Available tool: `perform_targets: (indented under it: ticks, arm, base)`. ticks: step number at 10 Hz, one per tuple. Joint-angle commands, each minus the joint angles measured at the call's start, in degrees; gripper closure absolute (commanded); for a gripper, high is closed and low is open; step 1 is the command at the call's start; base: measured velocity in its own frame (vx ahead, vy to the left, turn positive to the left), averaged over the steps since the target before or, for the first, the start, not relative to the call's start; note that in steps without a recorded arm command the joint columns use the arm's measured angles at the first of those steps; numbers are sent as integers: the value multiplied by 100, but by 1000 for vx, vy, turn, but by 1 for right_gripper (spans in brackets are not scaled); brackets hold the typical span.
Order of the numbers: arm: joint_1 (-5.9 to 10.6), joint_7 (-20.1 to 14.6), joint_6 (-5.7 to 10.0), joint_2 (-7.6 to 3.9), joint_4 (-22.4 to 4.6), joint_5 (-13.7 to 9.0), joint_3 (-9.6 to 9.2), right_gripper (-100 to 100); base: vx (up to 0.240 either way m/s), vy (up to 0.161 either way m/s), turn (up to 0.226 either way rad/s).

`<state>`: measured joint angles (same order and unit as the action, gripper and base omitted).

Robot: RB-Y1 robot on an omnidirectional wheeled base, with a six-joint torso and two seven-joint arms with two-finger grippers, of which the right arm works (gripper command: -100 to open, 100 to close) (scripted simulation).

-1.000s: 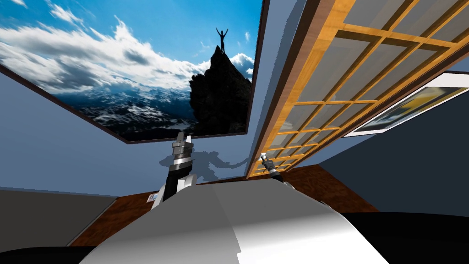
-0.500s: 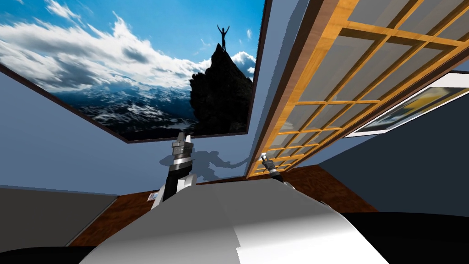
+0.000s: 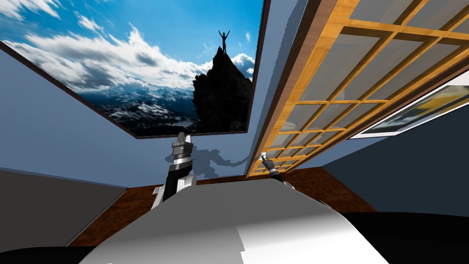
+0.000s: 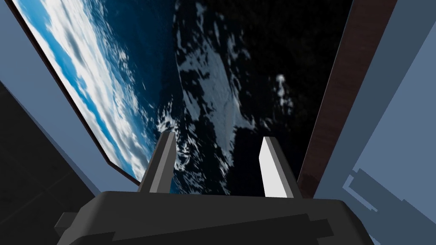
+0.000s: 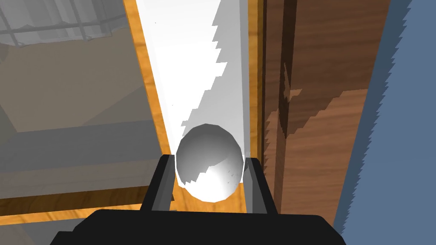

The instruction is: Pull the door open

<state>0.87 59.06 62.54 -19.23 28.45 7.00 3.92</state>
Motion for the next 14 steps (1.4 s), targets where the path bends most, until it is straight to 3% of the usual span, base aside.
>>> perform_targets:
  ticks: [1, 14]
  arm:
    - [-13, -173, -17, 7, 11, -50, -12, 100]
    - [5, -2017, -166, 41, 107, -610, -139, 100]
  base:
    - [-35, -14, 52]
    - [-46, -24, 71]
